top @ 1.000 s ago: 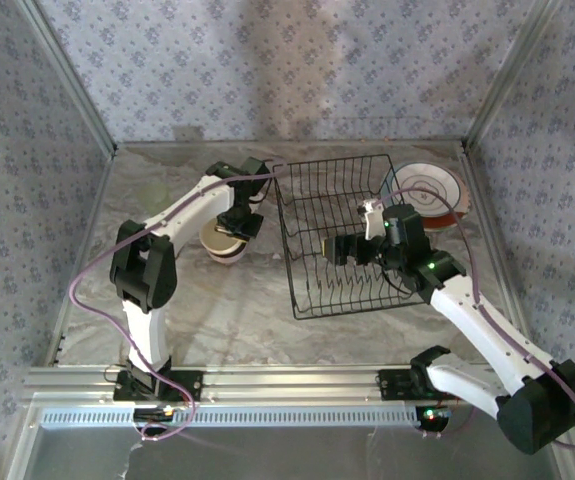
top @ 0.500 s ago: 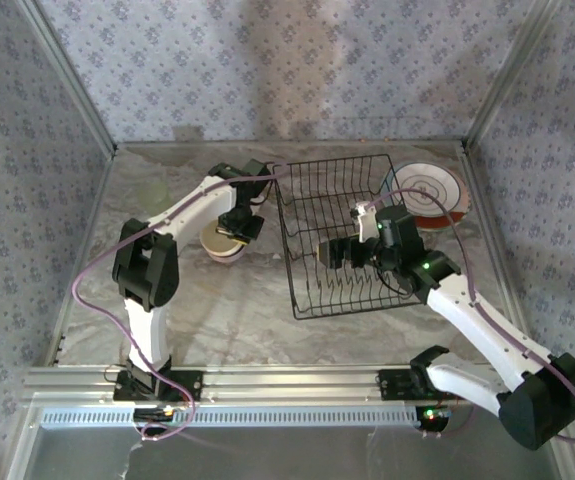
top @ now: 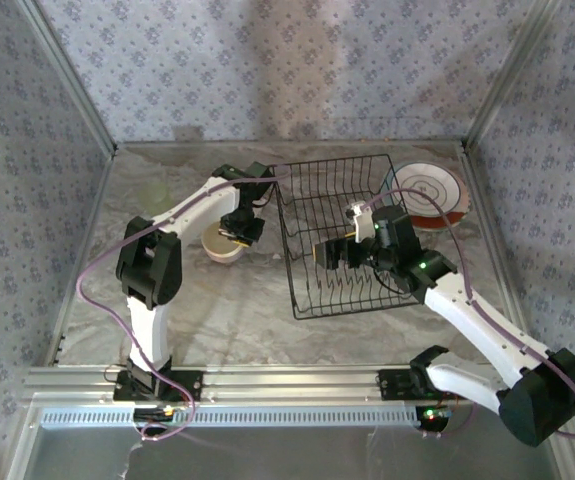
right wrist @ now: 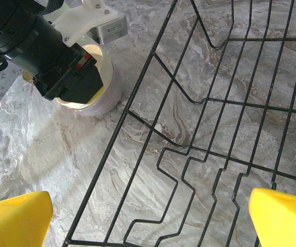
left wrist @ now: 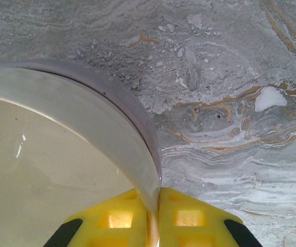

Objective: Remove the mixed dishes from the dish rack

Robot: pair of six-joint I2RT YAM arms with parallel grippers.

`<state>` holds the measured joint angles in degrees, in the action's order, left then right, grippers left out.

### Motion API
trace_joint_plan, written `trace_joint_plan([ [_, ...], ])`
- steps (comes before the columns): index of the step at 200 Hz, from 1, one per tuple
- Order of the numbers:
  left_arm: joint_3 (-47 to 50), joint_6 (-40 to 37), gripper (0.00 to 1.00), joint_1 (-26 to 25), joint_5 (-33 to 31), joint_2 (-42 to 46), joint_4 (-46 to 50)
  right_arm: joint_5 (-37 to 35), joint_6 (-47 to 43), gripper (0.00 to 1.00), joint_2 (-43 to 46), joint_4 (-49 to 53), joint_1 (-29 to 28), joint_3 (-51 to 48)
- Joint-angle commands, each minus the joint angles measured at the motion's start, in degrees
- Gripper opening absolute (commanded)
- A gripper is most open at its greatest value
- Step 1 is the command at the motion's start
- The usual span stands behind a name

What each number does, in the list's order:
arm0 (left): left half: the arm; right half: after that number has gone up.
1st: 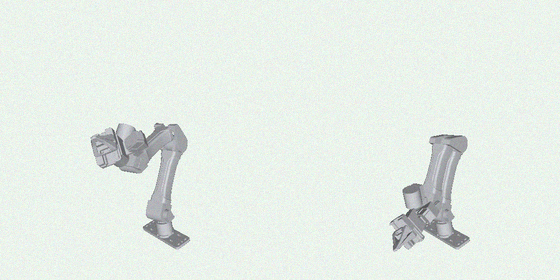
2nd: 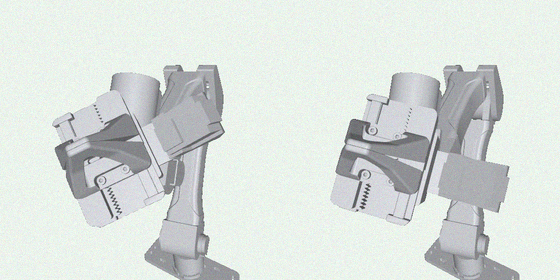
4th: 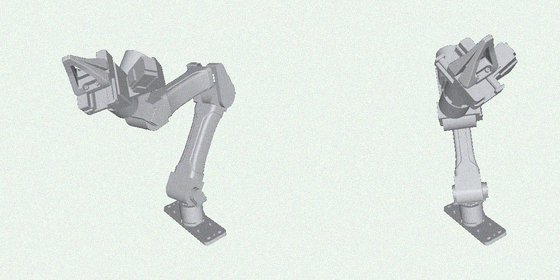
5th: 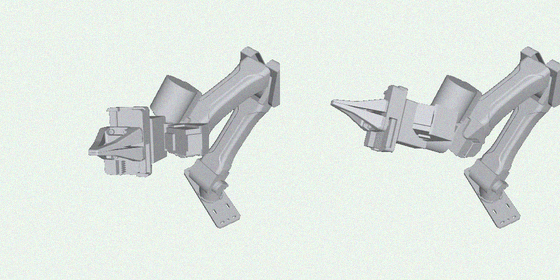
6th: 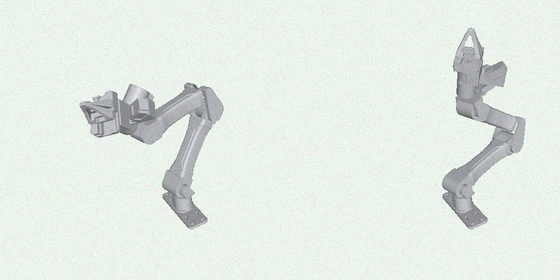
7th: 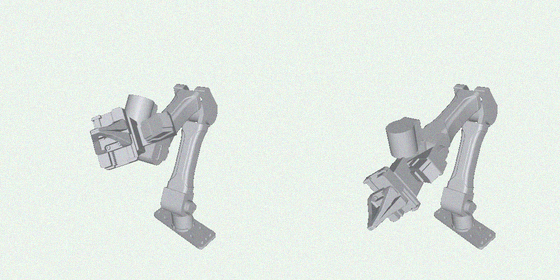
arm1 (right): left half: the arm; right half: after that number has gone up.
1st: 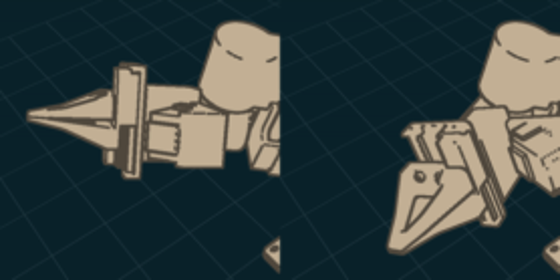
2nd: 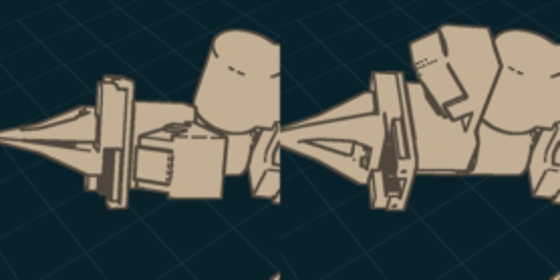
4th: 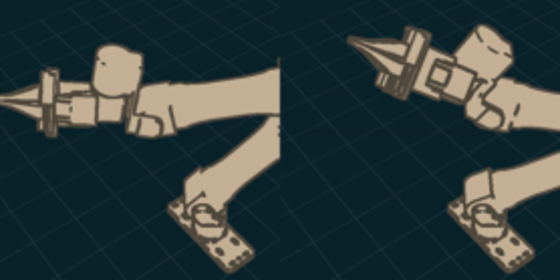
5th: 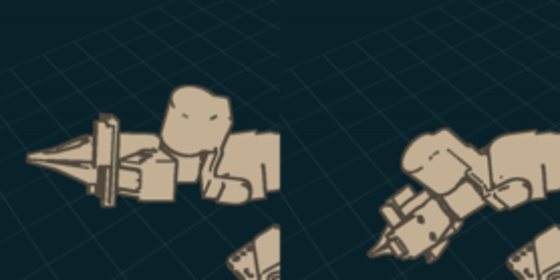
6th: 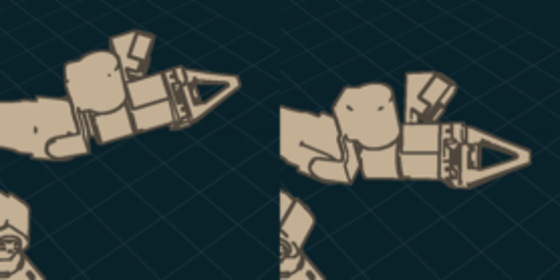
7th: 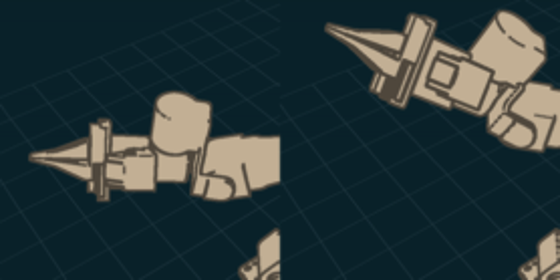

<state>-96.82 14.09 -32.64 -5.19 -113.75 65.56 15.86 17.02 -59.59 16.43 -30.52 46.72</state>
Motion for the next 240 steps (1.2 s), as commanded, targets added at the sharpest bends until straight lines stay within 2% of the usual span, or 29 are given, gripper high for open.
trace_joint_plan([
  [1,-0.1,-0.6,0.13,-0.2,-0.5,-0.1,1.2,0.3,-1.0,1.00,0.0,-0.5,-0.5,-0.5],
  [119,-2.0,-0.4,0.36,-0.4,-1.1,2.4,1.8,-0.4,-1.3,1.00,-0.2,0.0,-0.4,0.1],
  [169,-3.4,-0.3,0.63,-0.9,-2.0,5.3,1.4,-2.1,-1.2,1.00,-0.2,1.2,-0.3,1.1],
  [206,-4.2,0.0,0.74,-0.9,-4.2,7.7,1.2,-3.6,-0.8,1.00,0.2,4.8,0.8,2.5],
  [240,-4.0,1.4,0.85,-0.8,-6.5,11.7,-0.1,-6.7,0.6,1.00,0.1,9.1,4.7,4.1],
])
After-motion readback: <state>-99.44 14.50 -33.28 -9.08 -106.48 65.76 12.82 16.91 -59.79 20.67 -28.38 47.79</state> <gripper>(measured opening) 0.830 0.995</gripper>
